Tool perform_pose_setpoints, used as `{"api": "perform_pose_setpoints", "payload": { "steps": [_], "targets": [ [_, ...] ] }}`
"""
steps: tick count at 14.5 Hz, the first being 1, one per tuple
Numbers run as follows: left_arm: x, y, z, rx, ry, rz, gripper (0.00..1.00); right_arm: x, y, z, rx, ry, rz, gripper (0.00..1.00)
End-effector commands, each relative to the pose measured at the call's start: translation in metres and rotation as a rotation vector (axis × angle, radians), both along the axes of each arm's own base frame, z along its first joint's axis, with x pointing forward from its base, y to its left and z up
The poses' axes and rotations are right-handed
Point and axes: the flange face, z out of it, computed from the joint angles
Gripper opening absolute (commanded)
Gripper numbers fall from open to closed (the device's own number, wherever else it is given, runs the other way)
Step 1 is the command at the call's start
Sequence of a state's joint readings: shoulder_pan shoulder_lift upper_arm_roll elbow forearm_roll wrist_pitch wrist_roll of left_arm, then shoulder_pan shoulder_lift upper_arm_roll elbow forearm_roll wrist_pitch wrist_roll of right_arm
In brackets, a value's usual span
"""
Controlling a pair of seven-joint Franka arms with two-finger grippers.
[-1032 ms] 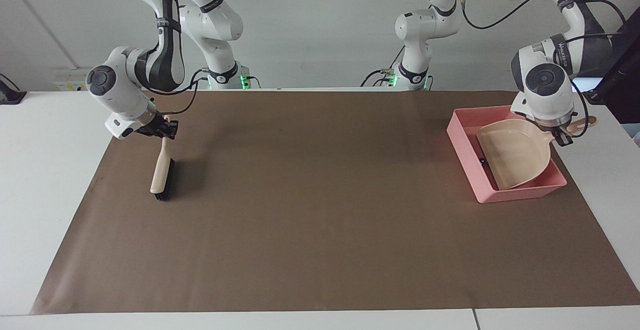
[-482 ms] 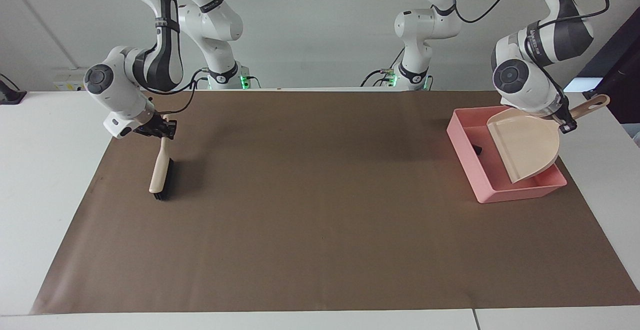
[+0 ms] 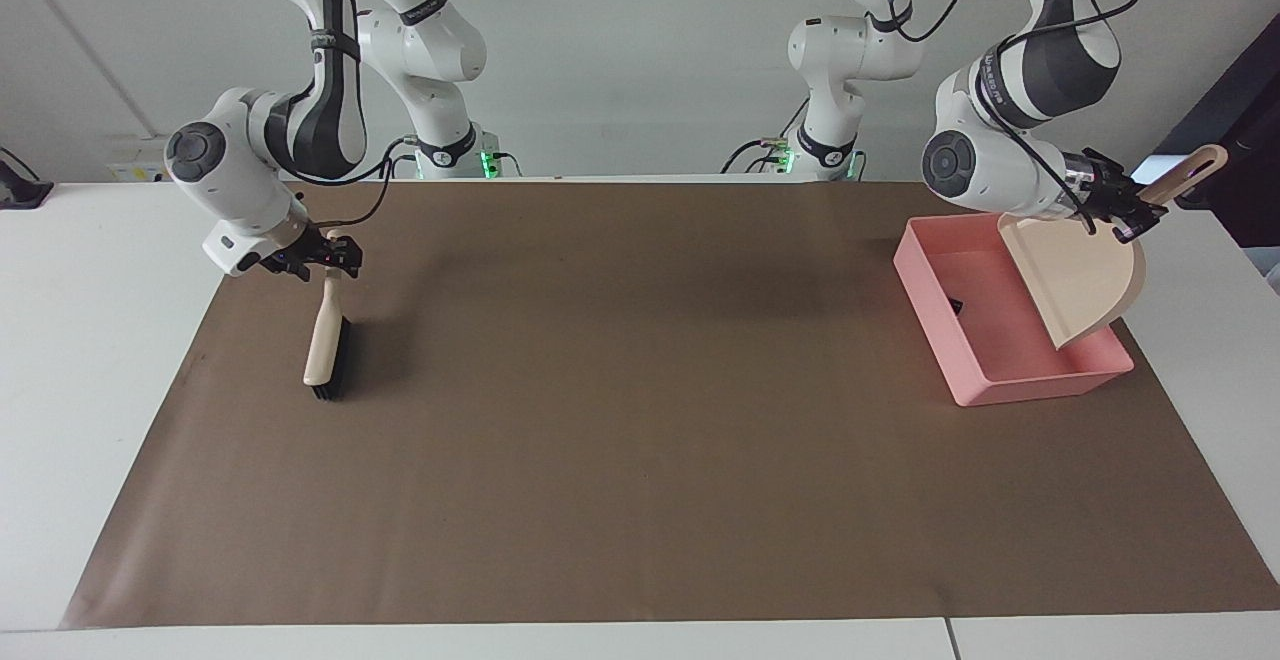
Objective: Clean e-waste and dump in bin
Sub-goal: 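Tilt the dustpan over the pink bin with the left gripper to dump the part, then lower the empty dustpan onto the table beside the bin with the left gripper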
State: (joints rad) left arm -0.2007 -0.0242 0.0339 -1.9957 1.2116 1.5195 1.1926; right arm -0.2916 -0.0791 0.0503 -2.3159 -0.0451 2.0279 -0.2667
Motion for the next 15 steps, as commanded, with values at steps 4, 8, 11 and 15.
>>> {"api": "perform_pose_setpoints", "payload": {
  "steps": [4,8,11,15],
  "targets": [
    [-0.001,-0.02,0.047,-0.196,-0.012,-0.013,0.02,0.044,0.028,0.087,-0.027,-0.136,0.016,1.0],
    [-0.007,-0.053,0.03,-0.502,-0.016,-0.018,0.03,0.079,0.087,0.148,-0.05,-0.263,0.143,1.0],
    [-0.015,-0.07,0.012,-0.717,-0.032,-0.023,0.03,0.089,0.101,0.185,-0.069,-0.331,0.123,1.0],
    [-0.032,-0.129,-0.045,-0.845,0.035,-0.083,0.0,0.09,0.099,0.251,-0.084,-0.316,-0.141,1.0]
  ]
}}
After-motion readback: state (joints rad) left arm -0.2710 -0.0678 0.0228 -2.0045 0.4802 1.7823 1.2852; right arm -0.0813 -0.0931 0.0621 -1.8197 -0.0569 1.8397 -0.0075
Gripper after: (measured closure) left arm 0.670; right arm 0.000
